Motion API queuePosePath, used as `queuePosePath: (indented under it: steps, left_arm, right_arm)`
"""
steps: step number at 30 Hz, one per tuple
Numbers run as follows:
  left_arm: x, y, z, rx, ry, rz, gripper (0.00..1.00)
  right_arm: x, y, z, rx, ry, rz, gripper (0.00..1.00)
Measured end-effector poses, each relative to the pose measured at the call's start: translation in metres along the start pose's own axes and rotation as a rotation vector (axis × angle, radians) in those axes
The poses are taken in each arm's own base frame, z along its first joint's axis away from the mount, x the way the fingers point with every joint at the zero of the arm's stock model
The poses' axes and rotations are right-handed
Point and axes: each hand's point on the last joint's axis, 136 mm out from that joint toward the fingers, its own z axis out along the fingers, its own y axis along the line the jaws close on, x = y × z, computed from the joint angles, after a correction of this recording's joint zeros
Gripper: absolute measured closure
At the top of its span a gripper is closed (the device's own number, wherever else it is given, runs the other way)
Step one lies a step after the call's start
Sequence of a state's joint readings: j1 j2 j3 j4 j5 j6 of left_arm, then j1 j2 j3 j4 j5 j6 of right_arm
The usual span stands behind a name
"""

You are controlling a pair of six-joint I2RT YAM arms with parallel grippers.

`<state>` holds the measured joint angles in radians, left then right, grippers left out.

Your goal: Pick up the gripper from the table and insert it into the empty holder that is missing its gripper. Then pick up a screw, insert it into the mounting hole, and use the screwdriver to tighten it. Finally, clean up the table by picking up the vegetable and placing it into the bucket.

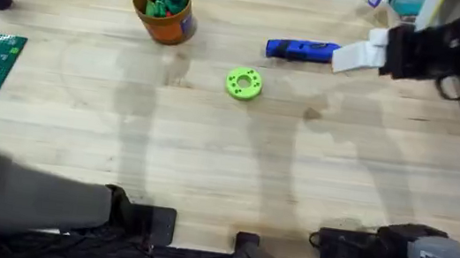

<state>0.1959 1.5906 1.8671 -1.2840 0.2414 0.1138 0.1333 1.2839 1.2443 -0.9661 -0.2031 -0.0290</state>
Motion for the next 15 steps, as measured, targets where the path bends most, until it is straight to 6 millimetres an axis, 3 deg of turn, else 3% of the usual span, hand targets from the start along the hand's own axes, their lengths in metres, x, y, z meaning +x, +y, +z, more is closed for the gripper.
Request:
queuePosePath:
  steps: [4, 7, 11, 15]
  left_arm:
    - [0.027, -0.011, -0.052, -0.029, -0.016, 0.035, 0.092]
    - [0.046, -0.019, -0.079, -0.038, -0.028, 0.060, 0.092]
    - [0.077, -0.027, -0.100, -0.047, -0.059, 0.081, 0.092]
    - [0.121, -0.033, -0.105, -0.049, -0.057, 0.081, 0.092]
  right_arm:
    - [-0.007, 0.006, -0.025, 0.001, -0.004, -0.052, 0.008]
    - [-0.019, 0.009, -0.040, 0.003, -0.047, -0.078, 0.008]
    - [-0.025, 0.012, -0.056, 0.008, -0.101, -0.102, 0.008]
    - [-0.023, 0.011, -0.070, 0.038, -0.139, -0.115, 0.008]
